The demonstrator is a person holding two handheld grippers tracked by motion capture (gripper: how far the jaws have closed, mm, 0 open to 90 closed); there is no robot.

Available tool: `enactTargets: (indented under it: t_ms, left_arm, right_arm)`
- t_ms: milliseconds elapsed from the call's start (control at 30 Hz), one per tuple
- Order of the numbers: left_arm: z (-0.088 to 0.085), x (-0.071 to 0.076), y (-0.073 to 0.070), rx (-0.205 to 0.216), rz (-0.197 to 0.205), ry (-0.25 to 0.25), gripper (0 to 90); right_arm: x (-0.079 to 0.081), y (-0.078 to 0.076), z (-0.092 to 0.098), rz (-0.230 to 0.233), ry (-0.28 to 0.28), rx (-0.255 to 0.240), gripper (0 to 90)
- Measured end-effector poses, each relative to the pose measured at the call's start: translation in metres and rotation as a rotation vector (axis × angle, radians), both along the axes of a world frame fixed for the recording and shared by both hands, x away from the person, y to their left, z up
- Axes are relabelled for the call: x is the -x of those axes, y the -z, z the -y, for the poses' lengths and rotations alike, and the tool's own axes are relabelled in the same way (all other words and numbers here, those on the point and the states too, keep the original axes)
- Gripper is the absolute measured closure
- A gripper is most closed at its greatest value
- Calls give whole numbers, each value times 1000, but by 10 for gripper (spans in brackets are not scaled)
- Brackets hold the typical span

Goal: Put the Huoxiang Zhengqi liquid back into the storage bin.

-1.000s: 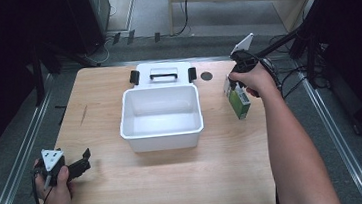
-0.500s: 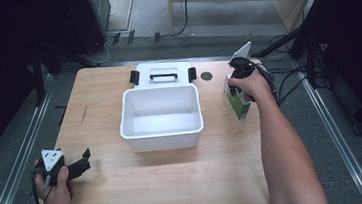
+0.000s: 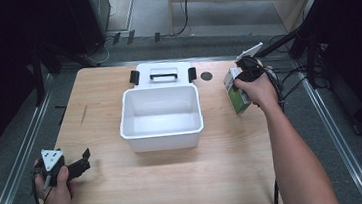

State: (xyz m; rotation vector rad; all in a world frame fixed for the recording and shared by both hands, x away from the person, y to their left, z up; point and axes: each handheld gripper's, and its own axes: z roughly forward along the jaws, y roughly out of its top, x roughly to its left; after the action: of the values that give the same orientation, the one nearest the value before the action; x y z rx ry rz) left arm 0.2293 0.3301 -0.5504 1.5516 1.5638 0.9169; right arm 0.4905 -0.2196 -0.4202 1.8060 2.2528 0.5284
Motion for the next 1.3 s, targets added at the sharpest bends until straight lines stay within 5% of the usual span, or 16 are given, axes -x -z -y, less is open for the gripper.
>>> enactTargets:
  t_ms: [267,300,467,500,700,933,1067,1167,1300]
  left_arm:
    - [0,0,0,2,3,-1,52]
    - [0,0,0,2,3,-2,52]
    - [0,0,0,1,4,-3,52]
    - [0,0,0,0,3,-3,52]
    - [0,0,0,0,2,-3,52]
    - [0,0,0,-2,2,-5,52]
    - [0,0,0,-2,2,-5,52]
    - [0,0,0,-2,2,-4,52]
    - [0,0,0,-2,2,-4,52]
  right_arm:
    - [23,-25,-8,173,-58,-114,650]
    - [30,-29,-11,225,-66,-150,649]
    - [46,-39,-15,330,-83,-191,650]
    - [54,-44,-17,378,-95,-212,650]
    - [75,-61,-26,484,-178,-258,650]
    - [94,-74,-39,566,-298,-327,650]
    - [103,-81,-52,592,-424,-400,649]
    - [106,-81,-56,604,-467,-404,650]
    - [105,-78,-65,610,-600,-387,649]
